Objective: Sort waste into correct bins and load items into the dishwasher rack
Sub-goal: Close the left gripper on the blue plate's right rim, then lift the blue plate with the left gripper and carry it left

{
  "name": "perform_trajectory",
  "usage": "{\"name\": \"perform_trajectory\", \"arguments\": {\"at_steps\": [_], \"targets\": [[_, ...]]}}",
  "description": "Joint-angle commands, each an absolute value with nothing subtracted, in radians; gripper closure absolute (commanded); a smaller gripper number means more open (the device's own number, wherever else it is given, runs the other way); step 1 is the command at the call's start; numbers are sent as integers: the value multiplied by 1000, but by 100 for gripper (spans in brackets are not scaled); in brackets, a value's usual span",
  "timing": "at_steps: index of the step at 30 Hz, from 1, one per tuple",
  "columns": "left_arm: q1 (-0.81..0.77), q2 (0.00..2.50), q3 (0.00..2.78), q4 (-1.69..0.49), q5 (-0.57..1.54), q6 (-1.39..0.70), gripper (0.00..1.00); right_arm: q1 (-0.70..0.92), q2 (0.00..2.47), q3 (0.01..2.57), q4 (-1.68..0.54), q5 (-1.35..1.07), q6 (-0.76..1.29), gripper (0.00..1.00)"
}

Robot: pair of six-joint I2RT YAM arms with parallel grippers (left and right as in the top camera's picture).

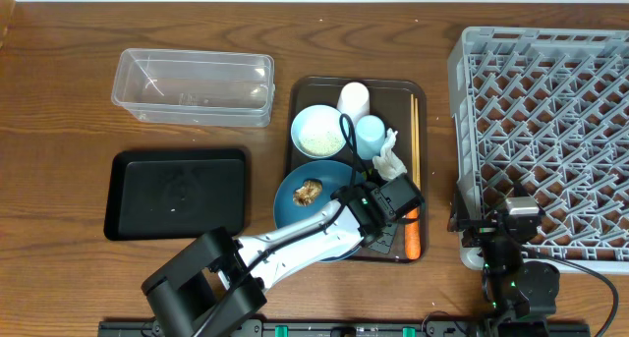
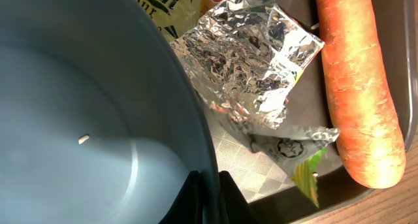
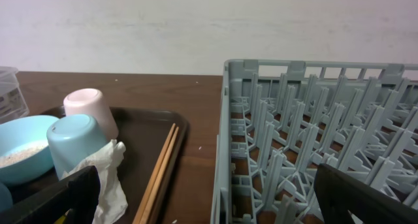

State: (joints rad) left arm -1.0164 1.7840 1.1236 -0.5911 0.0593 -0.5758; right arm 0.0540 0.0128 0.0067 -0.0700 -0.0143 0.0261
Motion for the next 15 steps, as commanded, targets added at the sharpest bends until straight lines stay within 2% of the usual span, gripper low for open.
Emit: {"name": "perform_trajectory", "arguments": {"at_steps": [1, 15], "targets": [[-1014, 1769, 1122, -604, 67, -584, 94, 63, 11, 6, -74, -15, 40, 1], [-1014, 1637, 1125, -647, 66, -585, 94, 63, 11, 6, -74, -15, 40, 1]]}}
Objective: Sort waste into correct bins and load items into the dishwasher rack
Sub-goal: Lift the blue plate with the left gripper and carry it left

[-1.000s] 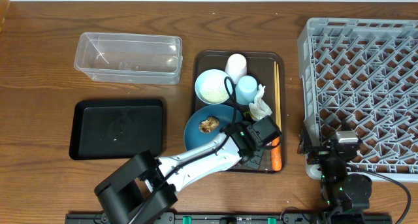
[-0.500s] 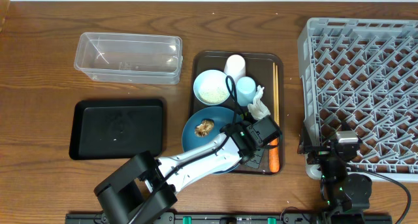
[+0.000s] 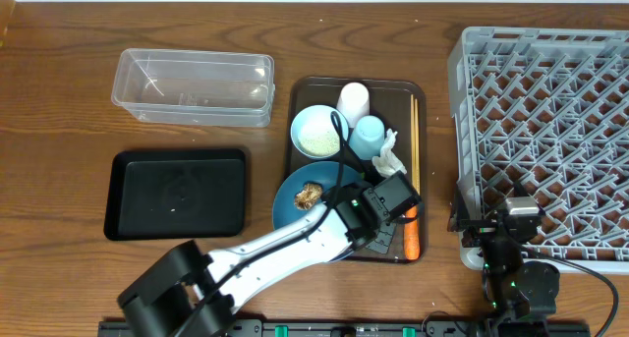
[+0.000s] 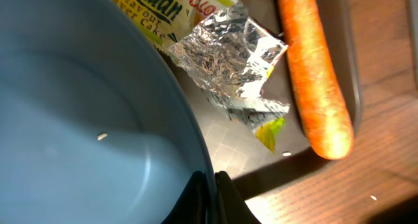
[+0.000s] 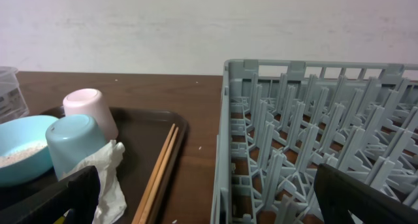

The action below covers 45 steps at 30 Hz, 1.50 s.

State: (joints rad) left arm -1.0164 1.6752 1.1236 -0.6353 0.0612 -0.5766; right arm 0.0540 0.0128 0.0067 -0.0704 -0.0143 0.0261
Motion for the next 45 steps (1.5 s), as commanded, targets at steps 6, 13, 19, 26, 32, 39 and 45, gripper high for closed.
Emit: {"name": "perform_trajectory", "arguments": {"at_steps": [6, 13, 19, 26, 32, 39, 45], "targets": [[-1013, 1575, 1125, -650, 66, -585, 94, 63, 11, 6, -74, -15, 40, 1], [-1013, 1530, 1127, -693, 21, -584, 94, 63, 11, 6, -74, -15, 40, 1], [-984, 1454, 1133, -752, -2, -581, 94, 63, 11, 6, -74, -15, 40, 1], [-906, 1335, 1133, -782, -2, -562, 94, 63, 11, 6, -74, -15, 40, 1], [-873, 1261, 1133, -785, -2, -553, 94, 63, 11, 6, -74, -15, 40, 1], [-873, 1271, 1132, -786, -2, -550, 94, 63, 11, 6, -74, -15, 40, 1], [-868, 1268, 1132, -805, -50, -543, 94, 63, 11, 6, -74, -15, 40, 1]]}}
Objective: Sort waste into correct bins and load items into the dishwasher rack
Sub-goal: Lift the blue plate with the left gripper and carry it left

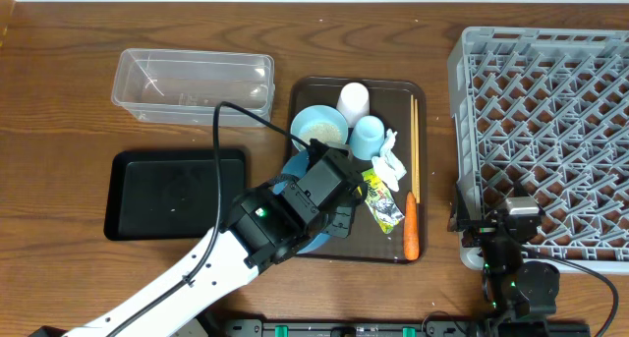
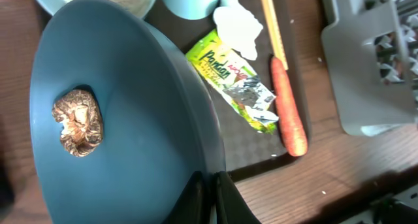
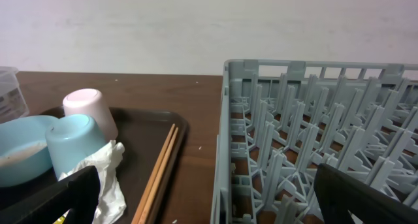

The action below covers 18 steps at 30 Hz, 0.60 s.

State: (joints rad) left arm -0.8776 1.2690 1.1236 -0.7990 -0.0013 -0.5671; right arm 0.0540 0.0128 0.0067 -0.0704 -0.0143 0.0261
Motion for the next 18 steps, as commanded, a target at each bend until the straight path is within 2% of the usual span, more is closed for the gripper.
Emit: {"name": "perform_trajectory", "arguments": {"at_steps": [1, 18], "targets": [[-866, 1266, 1132, -808, -50, -543, 94, 63, 11, 6, -74, -15, 40, 1], [-754, 1158, 1137, -826, -50, -516, 94, 63, 11, 6, -74, -15, 40, 1]]}}
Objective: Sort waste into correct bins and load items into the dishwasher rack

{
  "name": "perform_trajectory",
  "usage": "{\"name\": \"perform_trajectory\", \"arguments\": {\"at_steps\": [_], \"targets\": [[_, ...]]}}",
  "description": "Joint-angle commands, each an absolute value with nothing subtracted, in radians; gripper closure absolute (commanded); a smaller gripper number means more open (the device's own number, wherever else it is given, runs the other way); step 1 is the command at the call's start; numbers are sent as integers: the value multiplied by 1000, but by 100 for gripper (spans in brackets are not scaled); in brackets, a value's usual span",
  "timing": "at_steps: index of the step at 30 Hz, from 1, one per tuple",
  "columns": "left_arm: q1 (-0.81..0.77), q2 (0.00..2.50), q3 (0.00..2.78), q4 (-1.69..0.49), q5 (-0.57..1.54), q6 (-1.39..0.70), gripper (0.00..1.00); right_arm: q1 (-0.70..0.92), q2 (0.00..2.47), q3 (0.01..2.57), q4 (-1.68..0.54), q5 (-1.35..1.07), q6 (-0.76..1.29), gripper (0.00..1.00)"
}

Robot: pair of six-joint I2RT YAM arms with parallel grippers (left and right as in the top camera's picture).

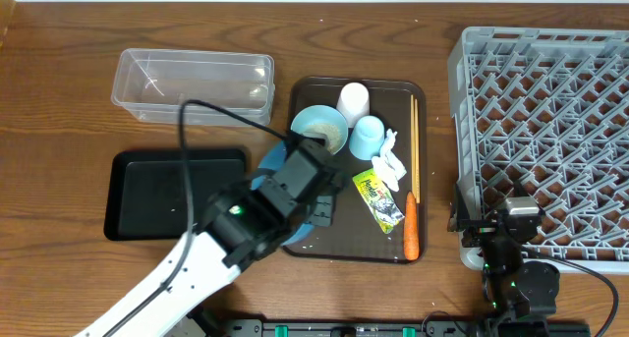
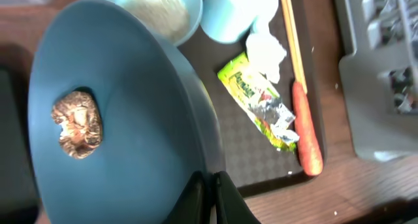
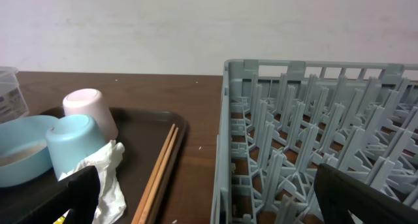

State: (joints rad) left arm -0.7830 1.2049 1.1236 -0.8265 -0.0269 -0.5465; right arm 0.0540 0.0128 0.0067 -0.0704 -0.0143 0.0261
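Observation:
My left gripper (image 2: 210,185) is shut on the rim of a dark blue plate (image 2: 124,119), held up over the left side of the brown tray (image 1: 344,237). A brown food lump (image 2: 77,123) lies on the plate. In the overhead view the left gripper (image 1: 321,209) and its arm cover most of the plate (image 1: 298,231). The grey dishwasher rack (image 1: 545,131) stands at the right. My right gripper (image 3: 215,198) is open at the rack's near left corner, holding nothing.
On the tray are a rice bowl (image 1: 319,129), a pink cup (image 1: 353,98), a light blue cup (image 1: 369,136), a crumpled napkin (image 1: 390,162), a green wrapper (image 1: 378,197), a carrot (image 1: 411,237) and chopsticks (image 1: 414,140). A clear bin (image 1: 194,86) and a black tray (image 1: 177,193) lie at the left.
My left gripper has moved left with the plate, from over the tray's middle to over its left edge. The wrapper now lies fully uncovered. The right arm has not moved.
My left gripper was shut on the plate's rim low on the tray, beside the foil wrapper and carrot. Then it was slightly higher. Later the plate hung well above the tray with the food lump on it, and now it is further left.

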Motion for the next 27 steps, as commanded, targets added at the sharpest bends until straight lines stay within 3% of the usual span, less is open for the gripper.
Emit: {"name": "perform_trajectory", "arguments": {"at_steps": [1, 27], "targets": [[-743, 1143, 1137, -827, -50, -508, 94, 63, 11, 6, -74, -15, 40, 1], [-226, 947, 1134, -870, 44, -487, 94, 63, 11, 6, -74, -15, 40, 1]]}}
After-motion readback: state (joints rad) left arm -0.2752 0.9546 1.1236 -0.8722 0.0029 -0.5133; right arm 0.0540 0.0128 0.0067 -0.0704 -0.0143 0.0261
